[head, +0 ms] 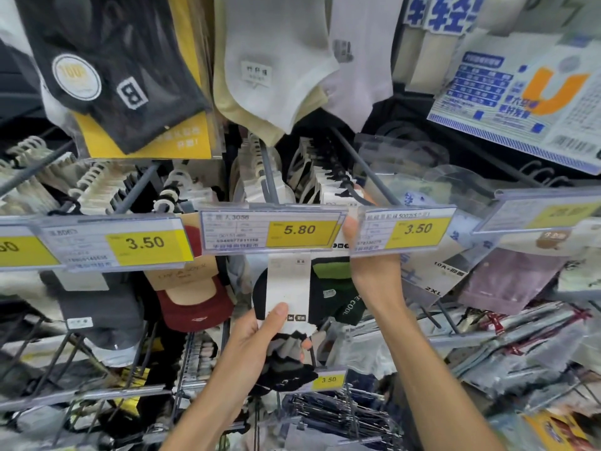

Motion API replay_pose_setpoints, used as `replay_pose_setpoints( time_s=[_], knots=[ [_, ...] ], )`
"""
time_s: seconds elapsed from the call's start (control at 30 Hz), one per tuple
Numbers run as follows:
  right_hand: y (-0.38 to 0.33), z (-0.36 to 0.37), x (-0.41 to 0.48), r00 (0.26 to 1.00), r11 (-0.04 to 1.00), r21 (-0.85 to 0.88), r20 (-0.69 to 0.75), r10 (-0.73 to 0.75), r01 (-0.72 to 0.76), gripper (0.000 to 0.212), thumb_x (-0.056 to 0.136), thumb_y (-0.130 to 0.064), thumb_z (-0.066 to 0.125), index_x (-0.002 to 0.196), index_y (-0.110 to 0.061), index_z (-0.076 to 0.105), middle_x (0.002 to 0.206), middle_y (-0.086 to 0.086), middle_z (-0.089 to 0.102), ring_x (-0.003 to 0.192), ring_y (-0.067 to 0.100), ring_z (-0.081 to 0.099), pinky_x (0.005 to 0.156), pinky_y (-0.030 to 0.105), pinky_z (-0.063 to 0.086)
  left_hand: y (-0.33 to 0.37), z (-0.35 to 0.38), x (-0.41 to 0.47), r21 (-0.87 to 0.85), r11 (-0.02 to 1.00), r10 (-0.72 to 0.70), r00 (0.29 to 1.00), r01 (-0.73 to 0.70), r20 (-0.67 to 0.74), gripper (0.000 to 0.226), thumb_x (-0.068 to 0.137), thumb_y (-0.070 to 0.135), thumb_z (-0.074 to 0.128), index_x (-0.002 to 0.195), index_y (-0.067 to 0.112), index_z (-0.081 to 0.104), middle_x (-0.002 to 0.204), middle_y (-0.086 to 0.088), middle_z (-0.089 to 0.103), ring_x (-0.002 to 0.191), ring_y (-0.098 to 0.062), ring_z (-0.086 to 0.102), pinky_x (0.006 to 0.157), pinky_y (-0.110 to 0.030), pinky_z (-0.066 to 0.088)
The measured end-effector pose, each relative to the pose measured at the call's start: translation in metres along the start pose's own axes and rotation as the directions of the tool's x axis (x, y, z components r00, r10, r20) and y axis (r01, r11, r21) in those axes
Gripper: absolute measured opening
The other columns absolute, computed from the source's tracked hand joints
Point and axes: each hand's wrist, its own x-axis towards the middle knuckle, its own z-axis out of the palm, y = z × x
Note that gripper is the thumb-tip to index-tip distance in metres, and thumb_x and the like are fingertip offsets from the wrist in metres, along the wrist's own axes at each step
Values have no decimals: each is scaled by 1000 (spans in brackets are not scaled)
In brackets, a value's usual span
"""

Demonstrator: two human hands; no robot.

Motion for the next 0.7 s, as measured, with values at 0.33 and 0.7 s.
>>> replay_pose_setpoints(
  time_s=[0.33,0.7],
  knots=[
    [3,-10,-89,946,942,172,106,-308,287,43,94,-26,61,134,-34,46,119,-13,65,116,11,61,94,27,49,2,8,-2,75,977,176,957,-197,232,30,79,68,57,102,54,69,93,24,74,89,8,67,75,-9,49],
    [-17,-33,-33,948,938,140,-66,-312,318,30,97,-11,58,108,-36,67,107,-18,72,104,8,66,93,27,51,-57,11,8,669,685,127,952,-288,280,23,100,43,49,122,45,54,126,32,51,97,27,50,88,-5,41]
  ],
)
